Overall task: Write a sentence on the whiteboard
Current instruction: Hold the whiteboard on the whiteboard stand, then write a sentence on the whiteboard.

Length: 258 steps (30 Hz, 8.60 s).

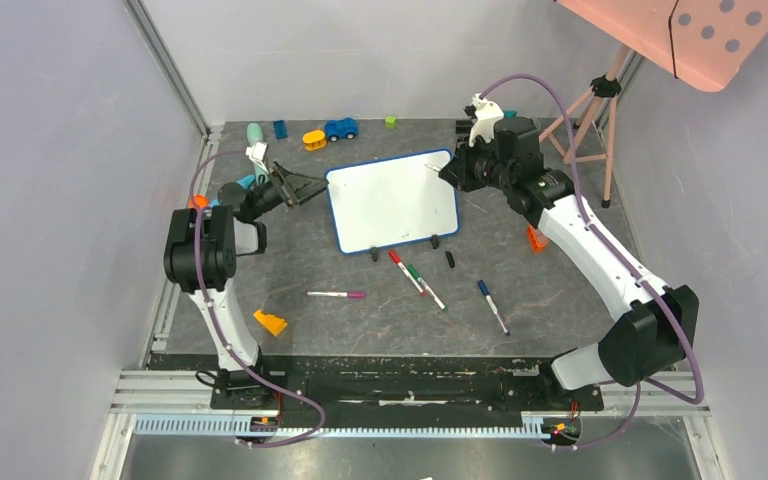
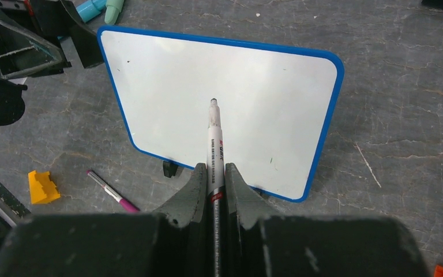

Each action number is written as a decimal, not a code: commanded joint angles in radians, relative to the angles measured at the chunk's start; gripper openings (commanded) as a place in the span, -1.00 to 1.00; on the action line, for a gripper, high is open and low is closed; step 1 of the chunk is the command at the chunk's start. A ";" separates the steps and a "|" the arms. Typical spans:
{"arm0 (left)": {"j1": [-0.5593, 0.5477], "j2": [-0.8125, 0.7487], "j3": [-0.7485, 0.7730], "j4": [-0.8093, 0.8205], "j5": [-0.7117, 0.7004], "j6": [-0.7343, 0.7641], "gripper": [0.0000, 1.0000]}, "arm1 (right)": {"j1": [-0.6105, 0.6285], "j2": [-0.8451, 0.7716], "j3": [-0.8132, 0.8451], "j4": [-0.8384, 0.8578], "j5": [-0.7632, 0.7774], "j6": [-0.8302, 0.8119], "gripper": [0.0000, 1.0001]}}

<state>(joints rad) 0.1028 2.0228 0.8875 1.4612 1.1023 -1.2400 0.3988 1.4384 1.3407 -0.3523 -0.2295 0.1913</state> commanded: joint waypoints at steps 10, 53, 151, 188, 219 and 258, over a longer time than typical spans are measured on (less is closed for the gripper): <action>-0.028 -0.308 -0.343 0.096 -0.043 -0.100 0.99 | 0.001 -0.003 0.050 0.064 0.021 -0.024 -1.00; 0.000 0.016 -0.037 0.096 0.081 0.130 0.99 | 0.005 0.068 0.140 0.058 0.025 -0.018 -1.00; -0.075 0.003 -0.191 0.030 0.012 0.372 -0.96 | 0.195 0.106 0.088 0.125 0.172 -0.093 -1.00; -0.079 0.044 -0.204 0.096 0.095 0.313 -0.96 | 0.221 0.130 0.100 0.146 0.133 -0.071 -1.00; -0.147 0.119 -0.025 0.096 0.246 0.147 -0.96 | 0.319 0.213 0.190 0.141 0.208 -0.104 -1.00; -0.174 0.086 -0.074 0.096 0.249 0.191 -0.96 | 0.347 0.297 0.215 0.130 0.208 -0.134 -1.00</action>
<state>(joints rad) -0.0677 2.1365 0.8406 1.5120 1.2819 -1.0370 0.7380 1.7180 1.4998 -0.2554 -0.0277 0.0586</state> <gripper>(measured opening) 0.130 0.114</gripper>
